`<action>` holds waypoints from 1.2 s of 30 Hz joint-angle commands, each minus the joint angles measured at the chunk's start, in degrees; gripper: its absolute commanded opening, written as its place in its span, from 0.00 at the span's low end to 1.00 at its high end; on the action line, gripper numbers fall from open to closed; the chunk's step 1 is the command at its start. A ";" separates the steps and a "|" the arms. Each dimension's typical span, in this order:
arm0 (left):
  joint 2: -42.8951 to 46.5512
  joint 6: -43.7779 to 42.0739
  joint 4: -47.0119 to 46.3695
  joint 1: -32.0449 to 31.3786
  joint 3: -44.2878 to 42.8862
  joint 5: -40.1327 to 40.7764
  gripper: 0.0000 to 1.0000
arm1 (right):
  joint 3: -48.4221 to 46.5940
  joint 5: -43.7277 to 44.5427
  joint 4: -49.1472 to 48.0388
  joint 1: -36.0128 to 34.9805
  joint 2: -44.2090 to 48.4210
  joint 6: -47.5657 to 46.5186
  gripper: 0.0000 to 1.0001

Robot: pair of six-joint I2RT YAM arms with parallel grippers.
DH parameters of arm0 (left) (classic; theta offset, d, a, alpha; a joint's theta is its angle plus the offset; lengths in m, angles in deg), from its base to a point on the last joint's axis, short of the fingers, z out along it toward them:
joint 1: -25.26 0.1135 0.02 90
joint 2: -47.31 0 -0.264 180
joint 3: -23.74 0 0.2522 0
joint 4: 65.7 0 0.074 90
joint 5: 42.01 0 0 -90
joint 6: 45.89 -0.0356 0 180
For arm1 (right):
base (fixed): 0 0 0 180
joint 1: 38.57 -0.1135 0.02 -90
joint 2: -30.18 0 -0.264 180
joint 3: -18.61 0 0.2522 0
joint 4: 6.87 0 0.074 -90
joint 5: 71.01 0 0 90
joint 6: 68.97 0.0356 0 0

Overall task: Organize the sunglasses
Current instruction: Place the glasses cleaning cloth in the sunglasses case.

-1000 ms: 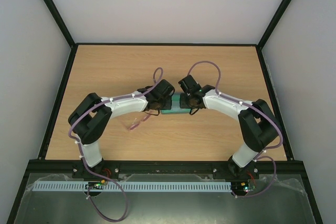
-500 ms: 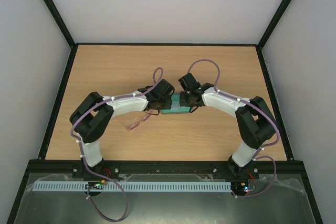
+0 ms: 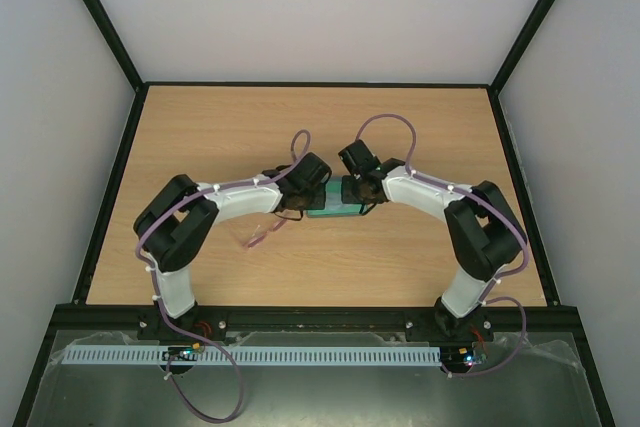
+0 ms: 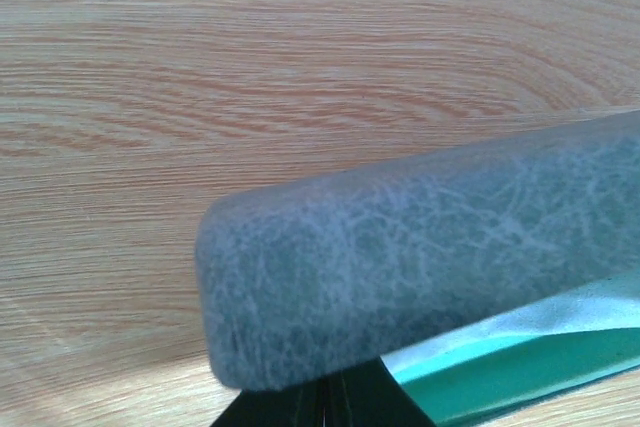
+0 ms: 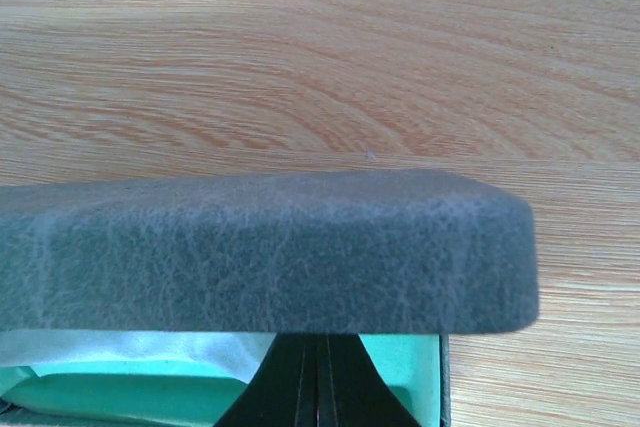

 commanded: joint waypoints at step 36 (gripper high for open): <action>-1.91 0.74 -1.40 0.32 2.99 0.64 0.02 | 1.85 3.84 0.51 0.33 -1.52 -0.17 0.01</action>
